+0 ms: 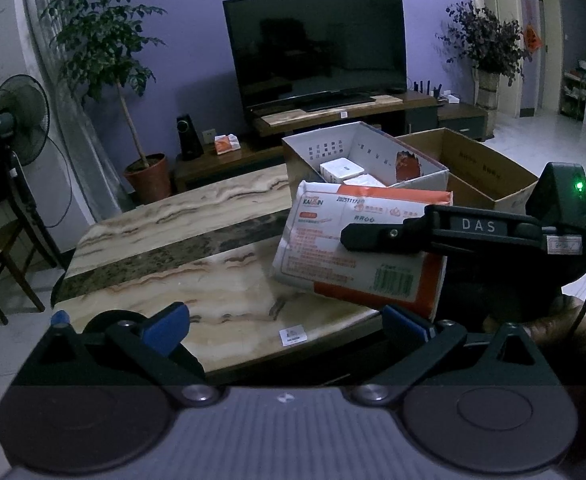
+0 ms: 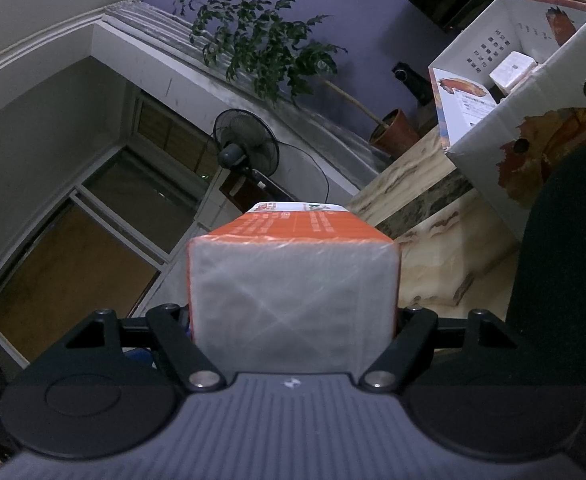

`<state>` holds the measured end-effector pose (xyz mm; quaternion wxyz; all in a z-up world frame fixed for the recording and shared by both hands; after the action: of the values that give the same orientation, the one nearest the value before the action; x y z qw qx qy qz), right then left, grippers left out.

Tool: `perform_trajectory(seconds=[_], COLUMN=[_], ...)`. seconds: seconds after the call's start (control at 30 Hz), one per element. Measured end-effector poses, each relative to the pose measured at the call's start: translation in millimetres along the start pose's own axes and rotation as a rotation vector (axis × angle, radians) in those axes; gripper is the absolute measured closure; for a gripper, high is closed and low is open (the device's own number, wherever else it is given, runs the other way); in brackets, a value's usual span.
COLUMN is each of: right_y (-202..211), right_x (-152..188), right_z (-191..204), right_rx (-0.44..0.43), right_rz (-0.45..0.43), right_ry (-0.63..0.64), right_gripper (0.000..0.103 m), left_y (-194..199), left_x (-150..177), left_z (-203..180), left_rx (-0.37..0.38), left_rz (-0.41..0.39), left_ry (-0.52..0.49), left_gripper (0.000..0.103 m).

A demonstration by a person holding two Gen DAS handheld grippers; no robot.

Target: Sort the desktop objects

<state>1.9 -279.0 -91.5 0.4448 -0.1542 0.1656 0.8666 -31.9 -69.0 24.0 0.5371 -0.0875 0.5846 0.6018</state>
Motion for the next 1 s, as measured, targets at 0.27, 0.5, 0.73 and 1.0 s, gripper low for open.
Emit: perform_trajectory(seconds=[0.27, 0.5, 0.73, 1.0], right_y=[-0.4, -1.5, -1.5, -0.3], right_x=[0.9, 1.6, 2.2, 3.2], right_z=[-0.1, -0.1, 0.5, 1.2], right_rx=[0.001, 0.002, 0.004, 0.004], right_rz=[0.002, 0.005, 0.006, 0.008], right_ry=[0.001, 0.005, 0.006, 0.004], right_gripper=[0.025, 0.025, 0.025, 0.025], left_y=[0.1, -0.7, -2.3, -4.0], left_x=[-0.2, -0.7, -0.8, -1.1], left_z=[-1.1, -1.4, -0.9, 2.1], left_rx=[-0.001, -0.005, -0.016, -0.028], left_rz=[0.0, 0.004, 0.014, 0.024], left_ry=[-0.001, 0.001, 0.009, 0.027], left_gripper=[0.001, 0.001, 0.001, 0.001])
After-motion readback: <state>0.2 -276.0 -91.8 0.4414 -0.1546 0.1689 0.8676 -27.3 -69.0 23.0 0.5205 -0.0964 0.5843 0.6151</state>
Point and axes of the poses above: each gripper's, at about its wrist camera, not at the fingertips, and y roughly against the way its jaws point, z to its left, x to its underside, the point moved 3 cm from there along -y, roughly the way its jaws point, and after that the axes turned 10 degrees about -y, right-handed, at the moved point
